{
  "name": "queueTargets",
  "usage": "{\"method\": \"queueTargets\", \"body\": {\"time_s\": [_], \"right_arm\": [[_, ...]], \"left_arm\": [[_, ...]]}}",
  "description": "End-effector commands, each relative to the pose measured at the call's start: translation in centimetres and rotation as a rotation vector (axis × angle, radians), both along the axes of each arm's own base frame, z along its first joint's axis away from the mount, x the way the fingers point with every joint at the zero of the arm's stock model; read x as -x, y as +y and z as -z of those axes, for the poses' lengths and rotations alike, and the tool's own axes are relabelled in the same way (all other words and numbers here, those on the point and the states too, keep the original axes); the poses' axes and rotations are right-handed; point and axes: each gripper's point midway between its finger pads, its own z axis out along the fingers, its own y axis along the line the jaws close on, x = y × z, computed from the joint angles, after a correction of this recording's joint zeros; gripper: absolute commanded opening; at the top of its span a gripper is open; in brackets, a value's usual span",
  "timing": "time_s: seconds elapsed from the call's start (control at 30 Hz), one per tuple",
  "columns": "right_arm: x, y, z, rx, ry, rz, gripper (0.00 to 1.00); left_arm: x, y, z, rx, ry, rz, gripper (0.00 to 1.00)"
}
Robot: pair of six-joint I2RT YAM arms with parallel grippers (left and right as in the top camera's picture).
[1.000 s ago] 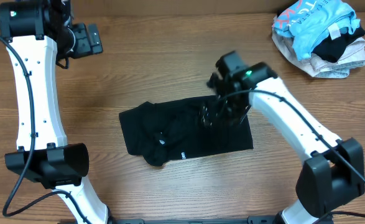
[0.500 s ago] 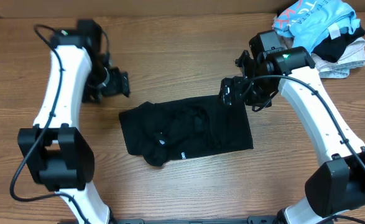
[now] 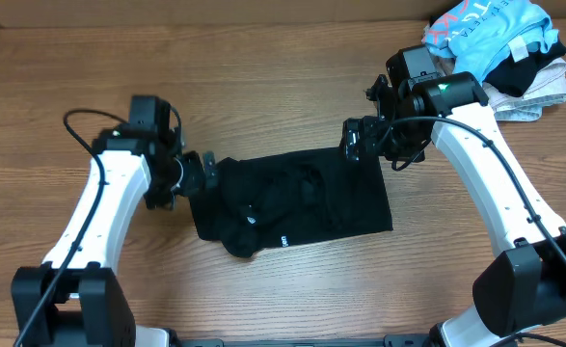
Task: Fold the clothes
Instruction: 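Grasp the strip's left end with the left gripper and fold rightward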
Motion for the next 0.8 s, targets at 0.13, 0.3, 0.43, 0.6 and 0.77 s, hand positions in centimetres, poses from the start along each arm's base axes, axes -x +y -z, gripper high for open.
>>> {"method": "queueTargets", "body": {"time_s": [0.13, 0.3, 0.43, 0.6, 0.77], "right_arm": [[-0.4, -0.1, -1.5, -0.004, -0.050, -0.002, 1.00], [-0.4, -0.1, -1.5, -0.004, -0.050, -0.002, 1.00], [-0.5, -0.2, -1.5, 0.001, -0.054, -0.001, 1.00], [-0.6, -0.4, -1.4, 0.013, -0.059, 0.002, 1.00], [-0.8, -0.4, -1.5, 0.011, -0.066, 0.002, 1.00]], "left_arm": [[2.1, -0.7, 3.5, 0.039, 0.045, -0.032, 0.98], [3.5, -0.9, 5.9, 0.045, 0.056, -0.025, 0.97], [4.3, -1.0, 7.1, 0.052, 0.058, -0.025, 0.96], [4.7, -0.9, 8.1, 0.051, 0.047, -0.025, 0.93], [5.2, -0.9, 9.0, 0.052, 0.040, -0.024, 0.77]]}}
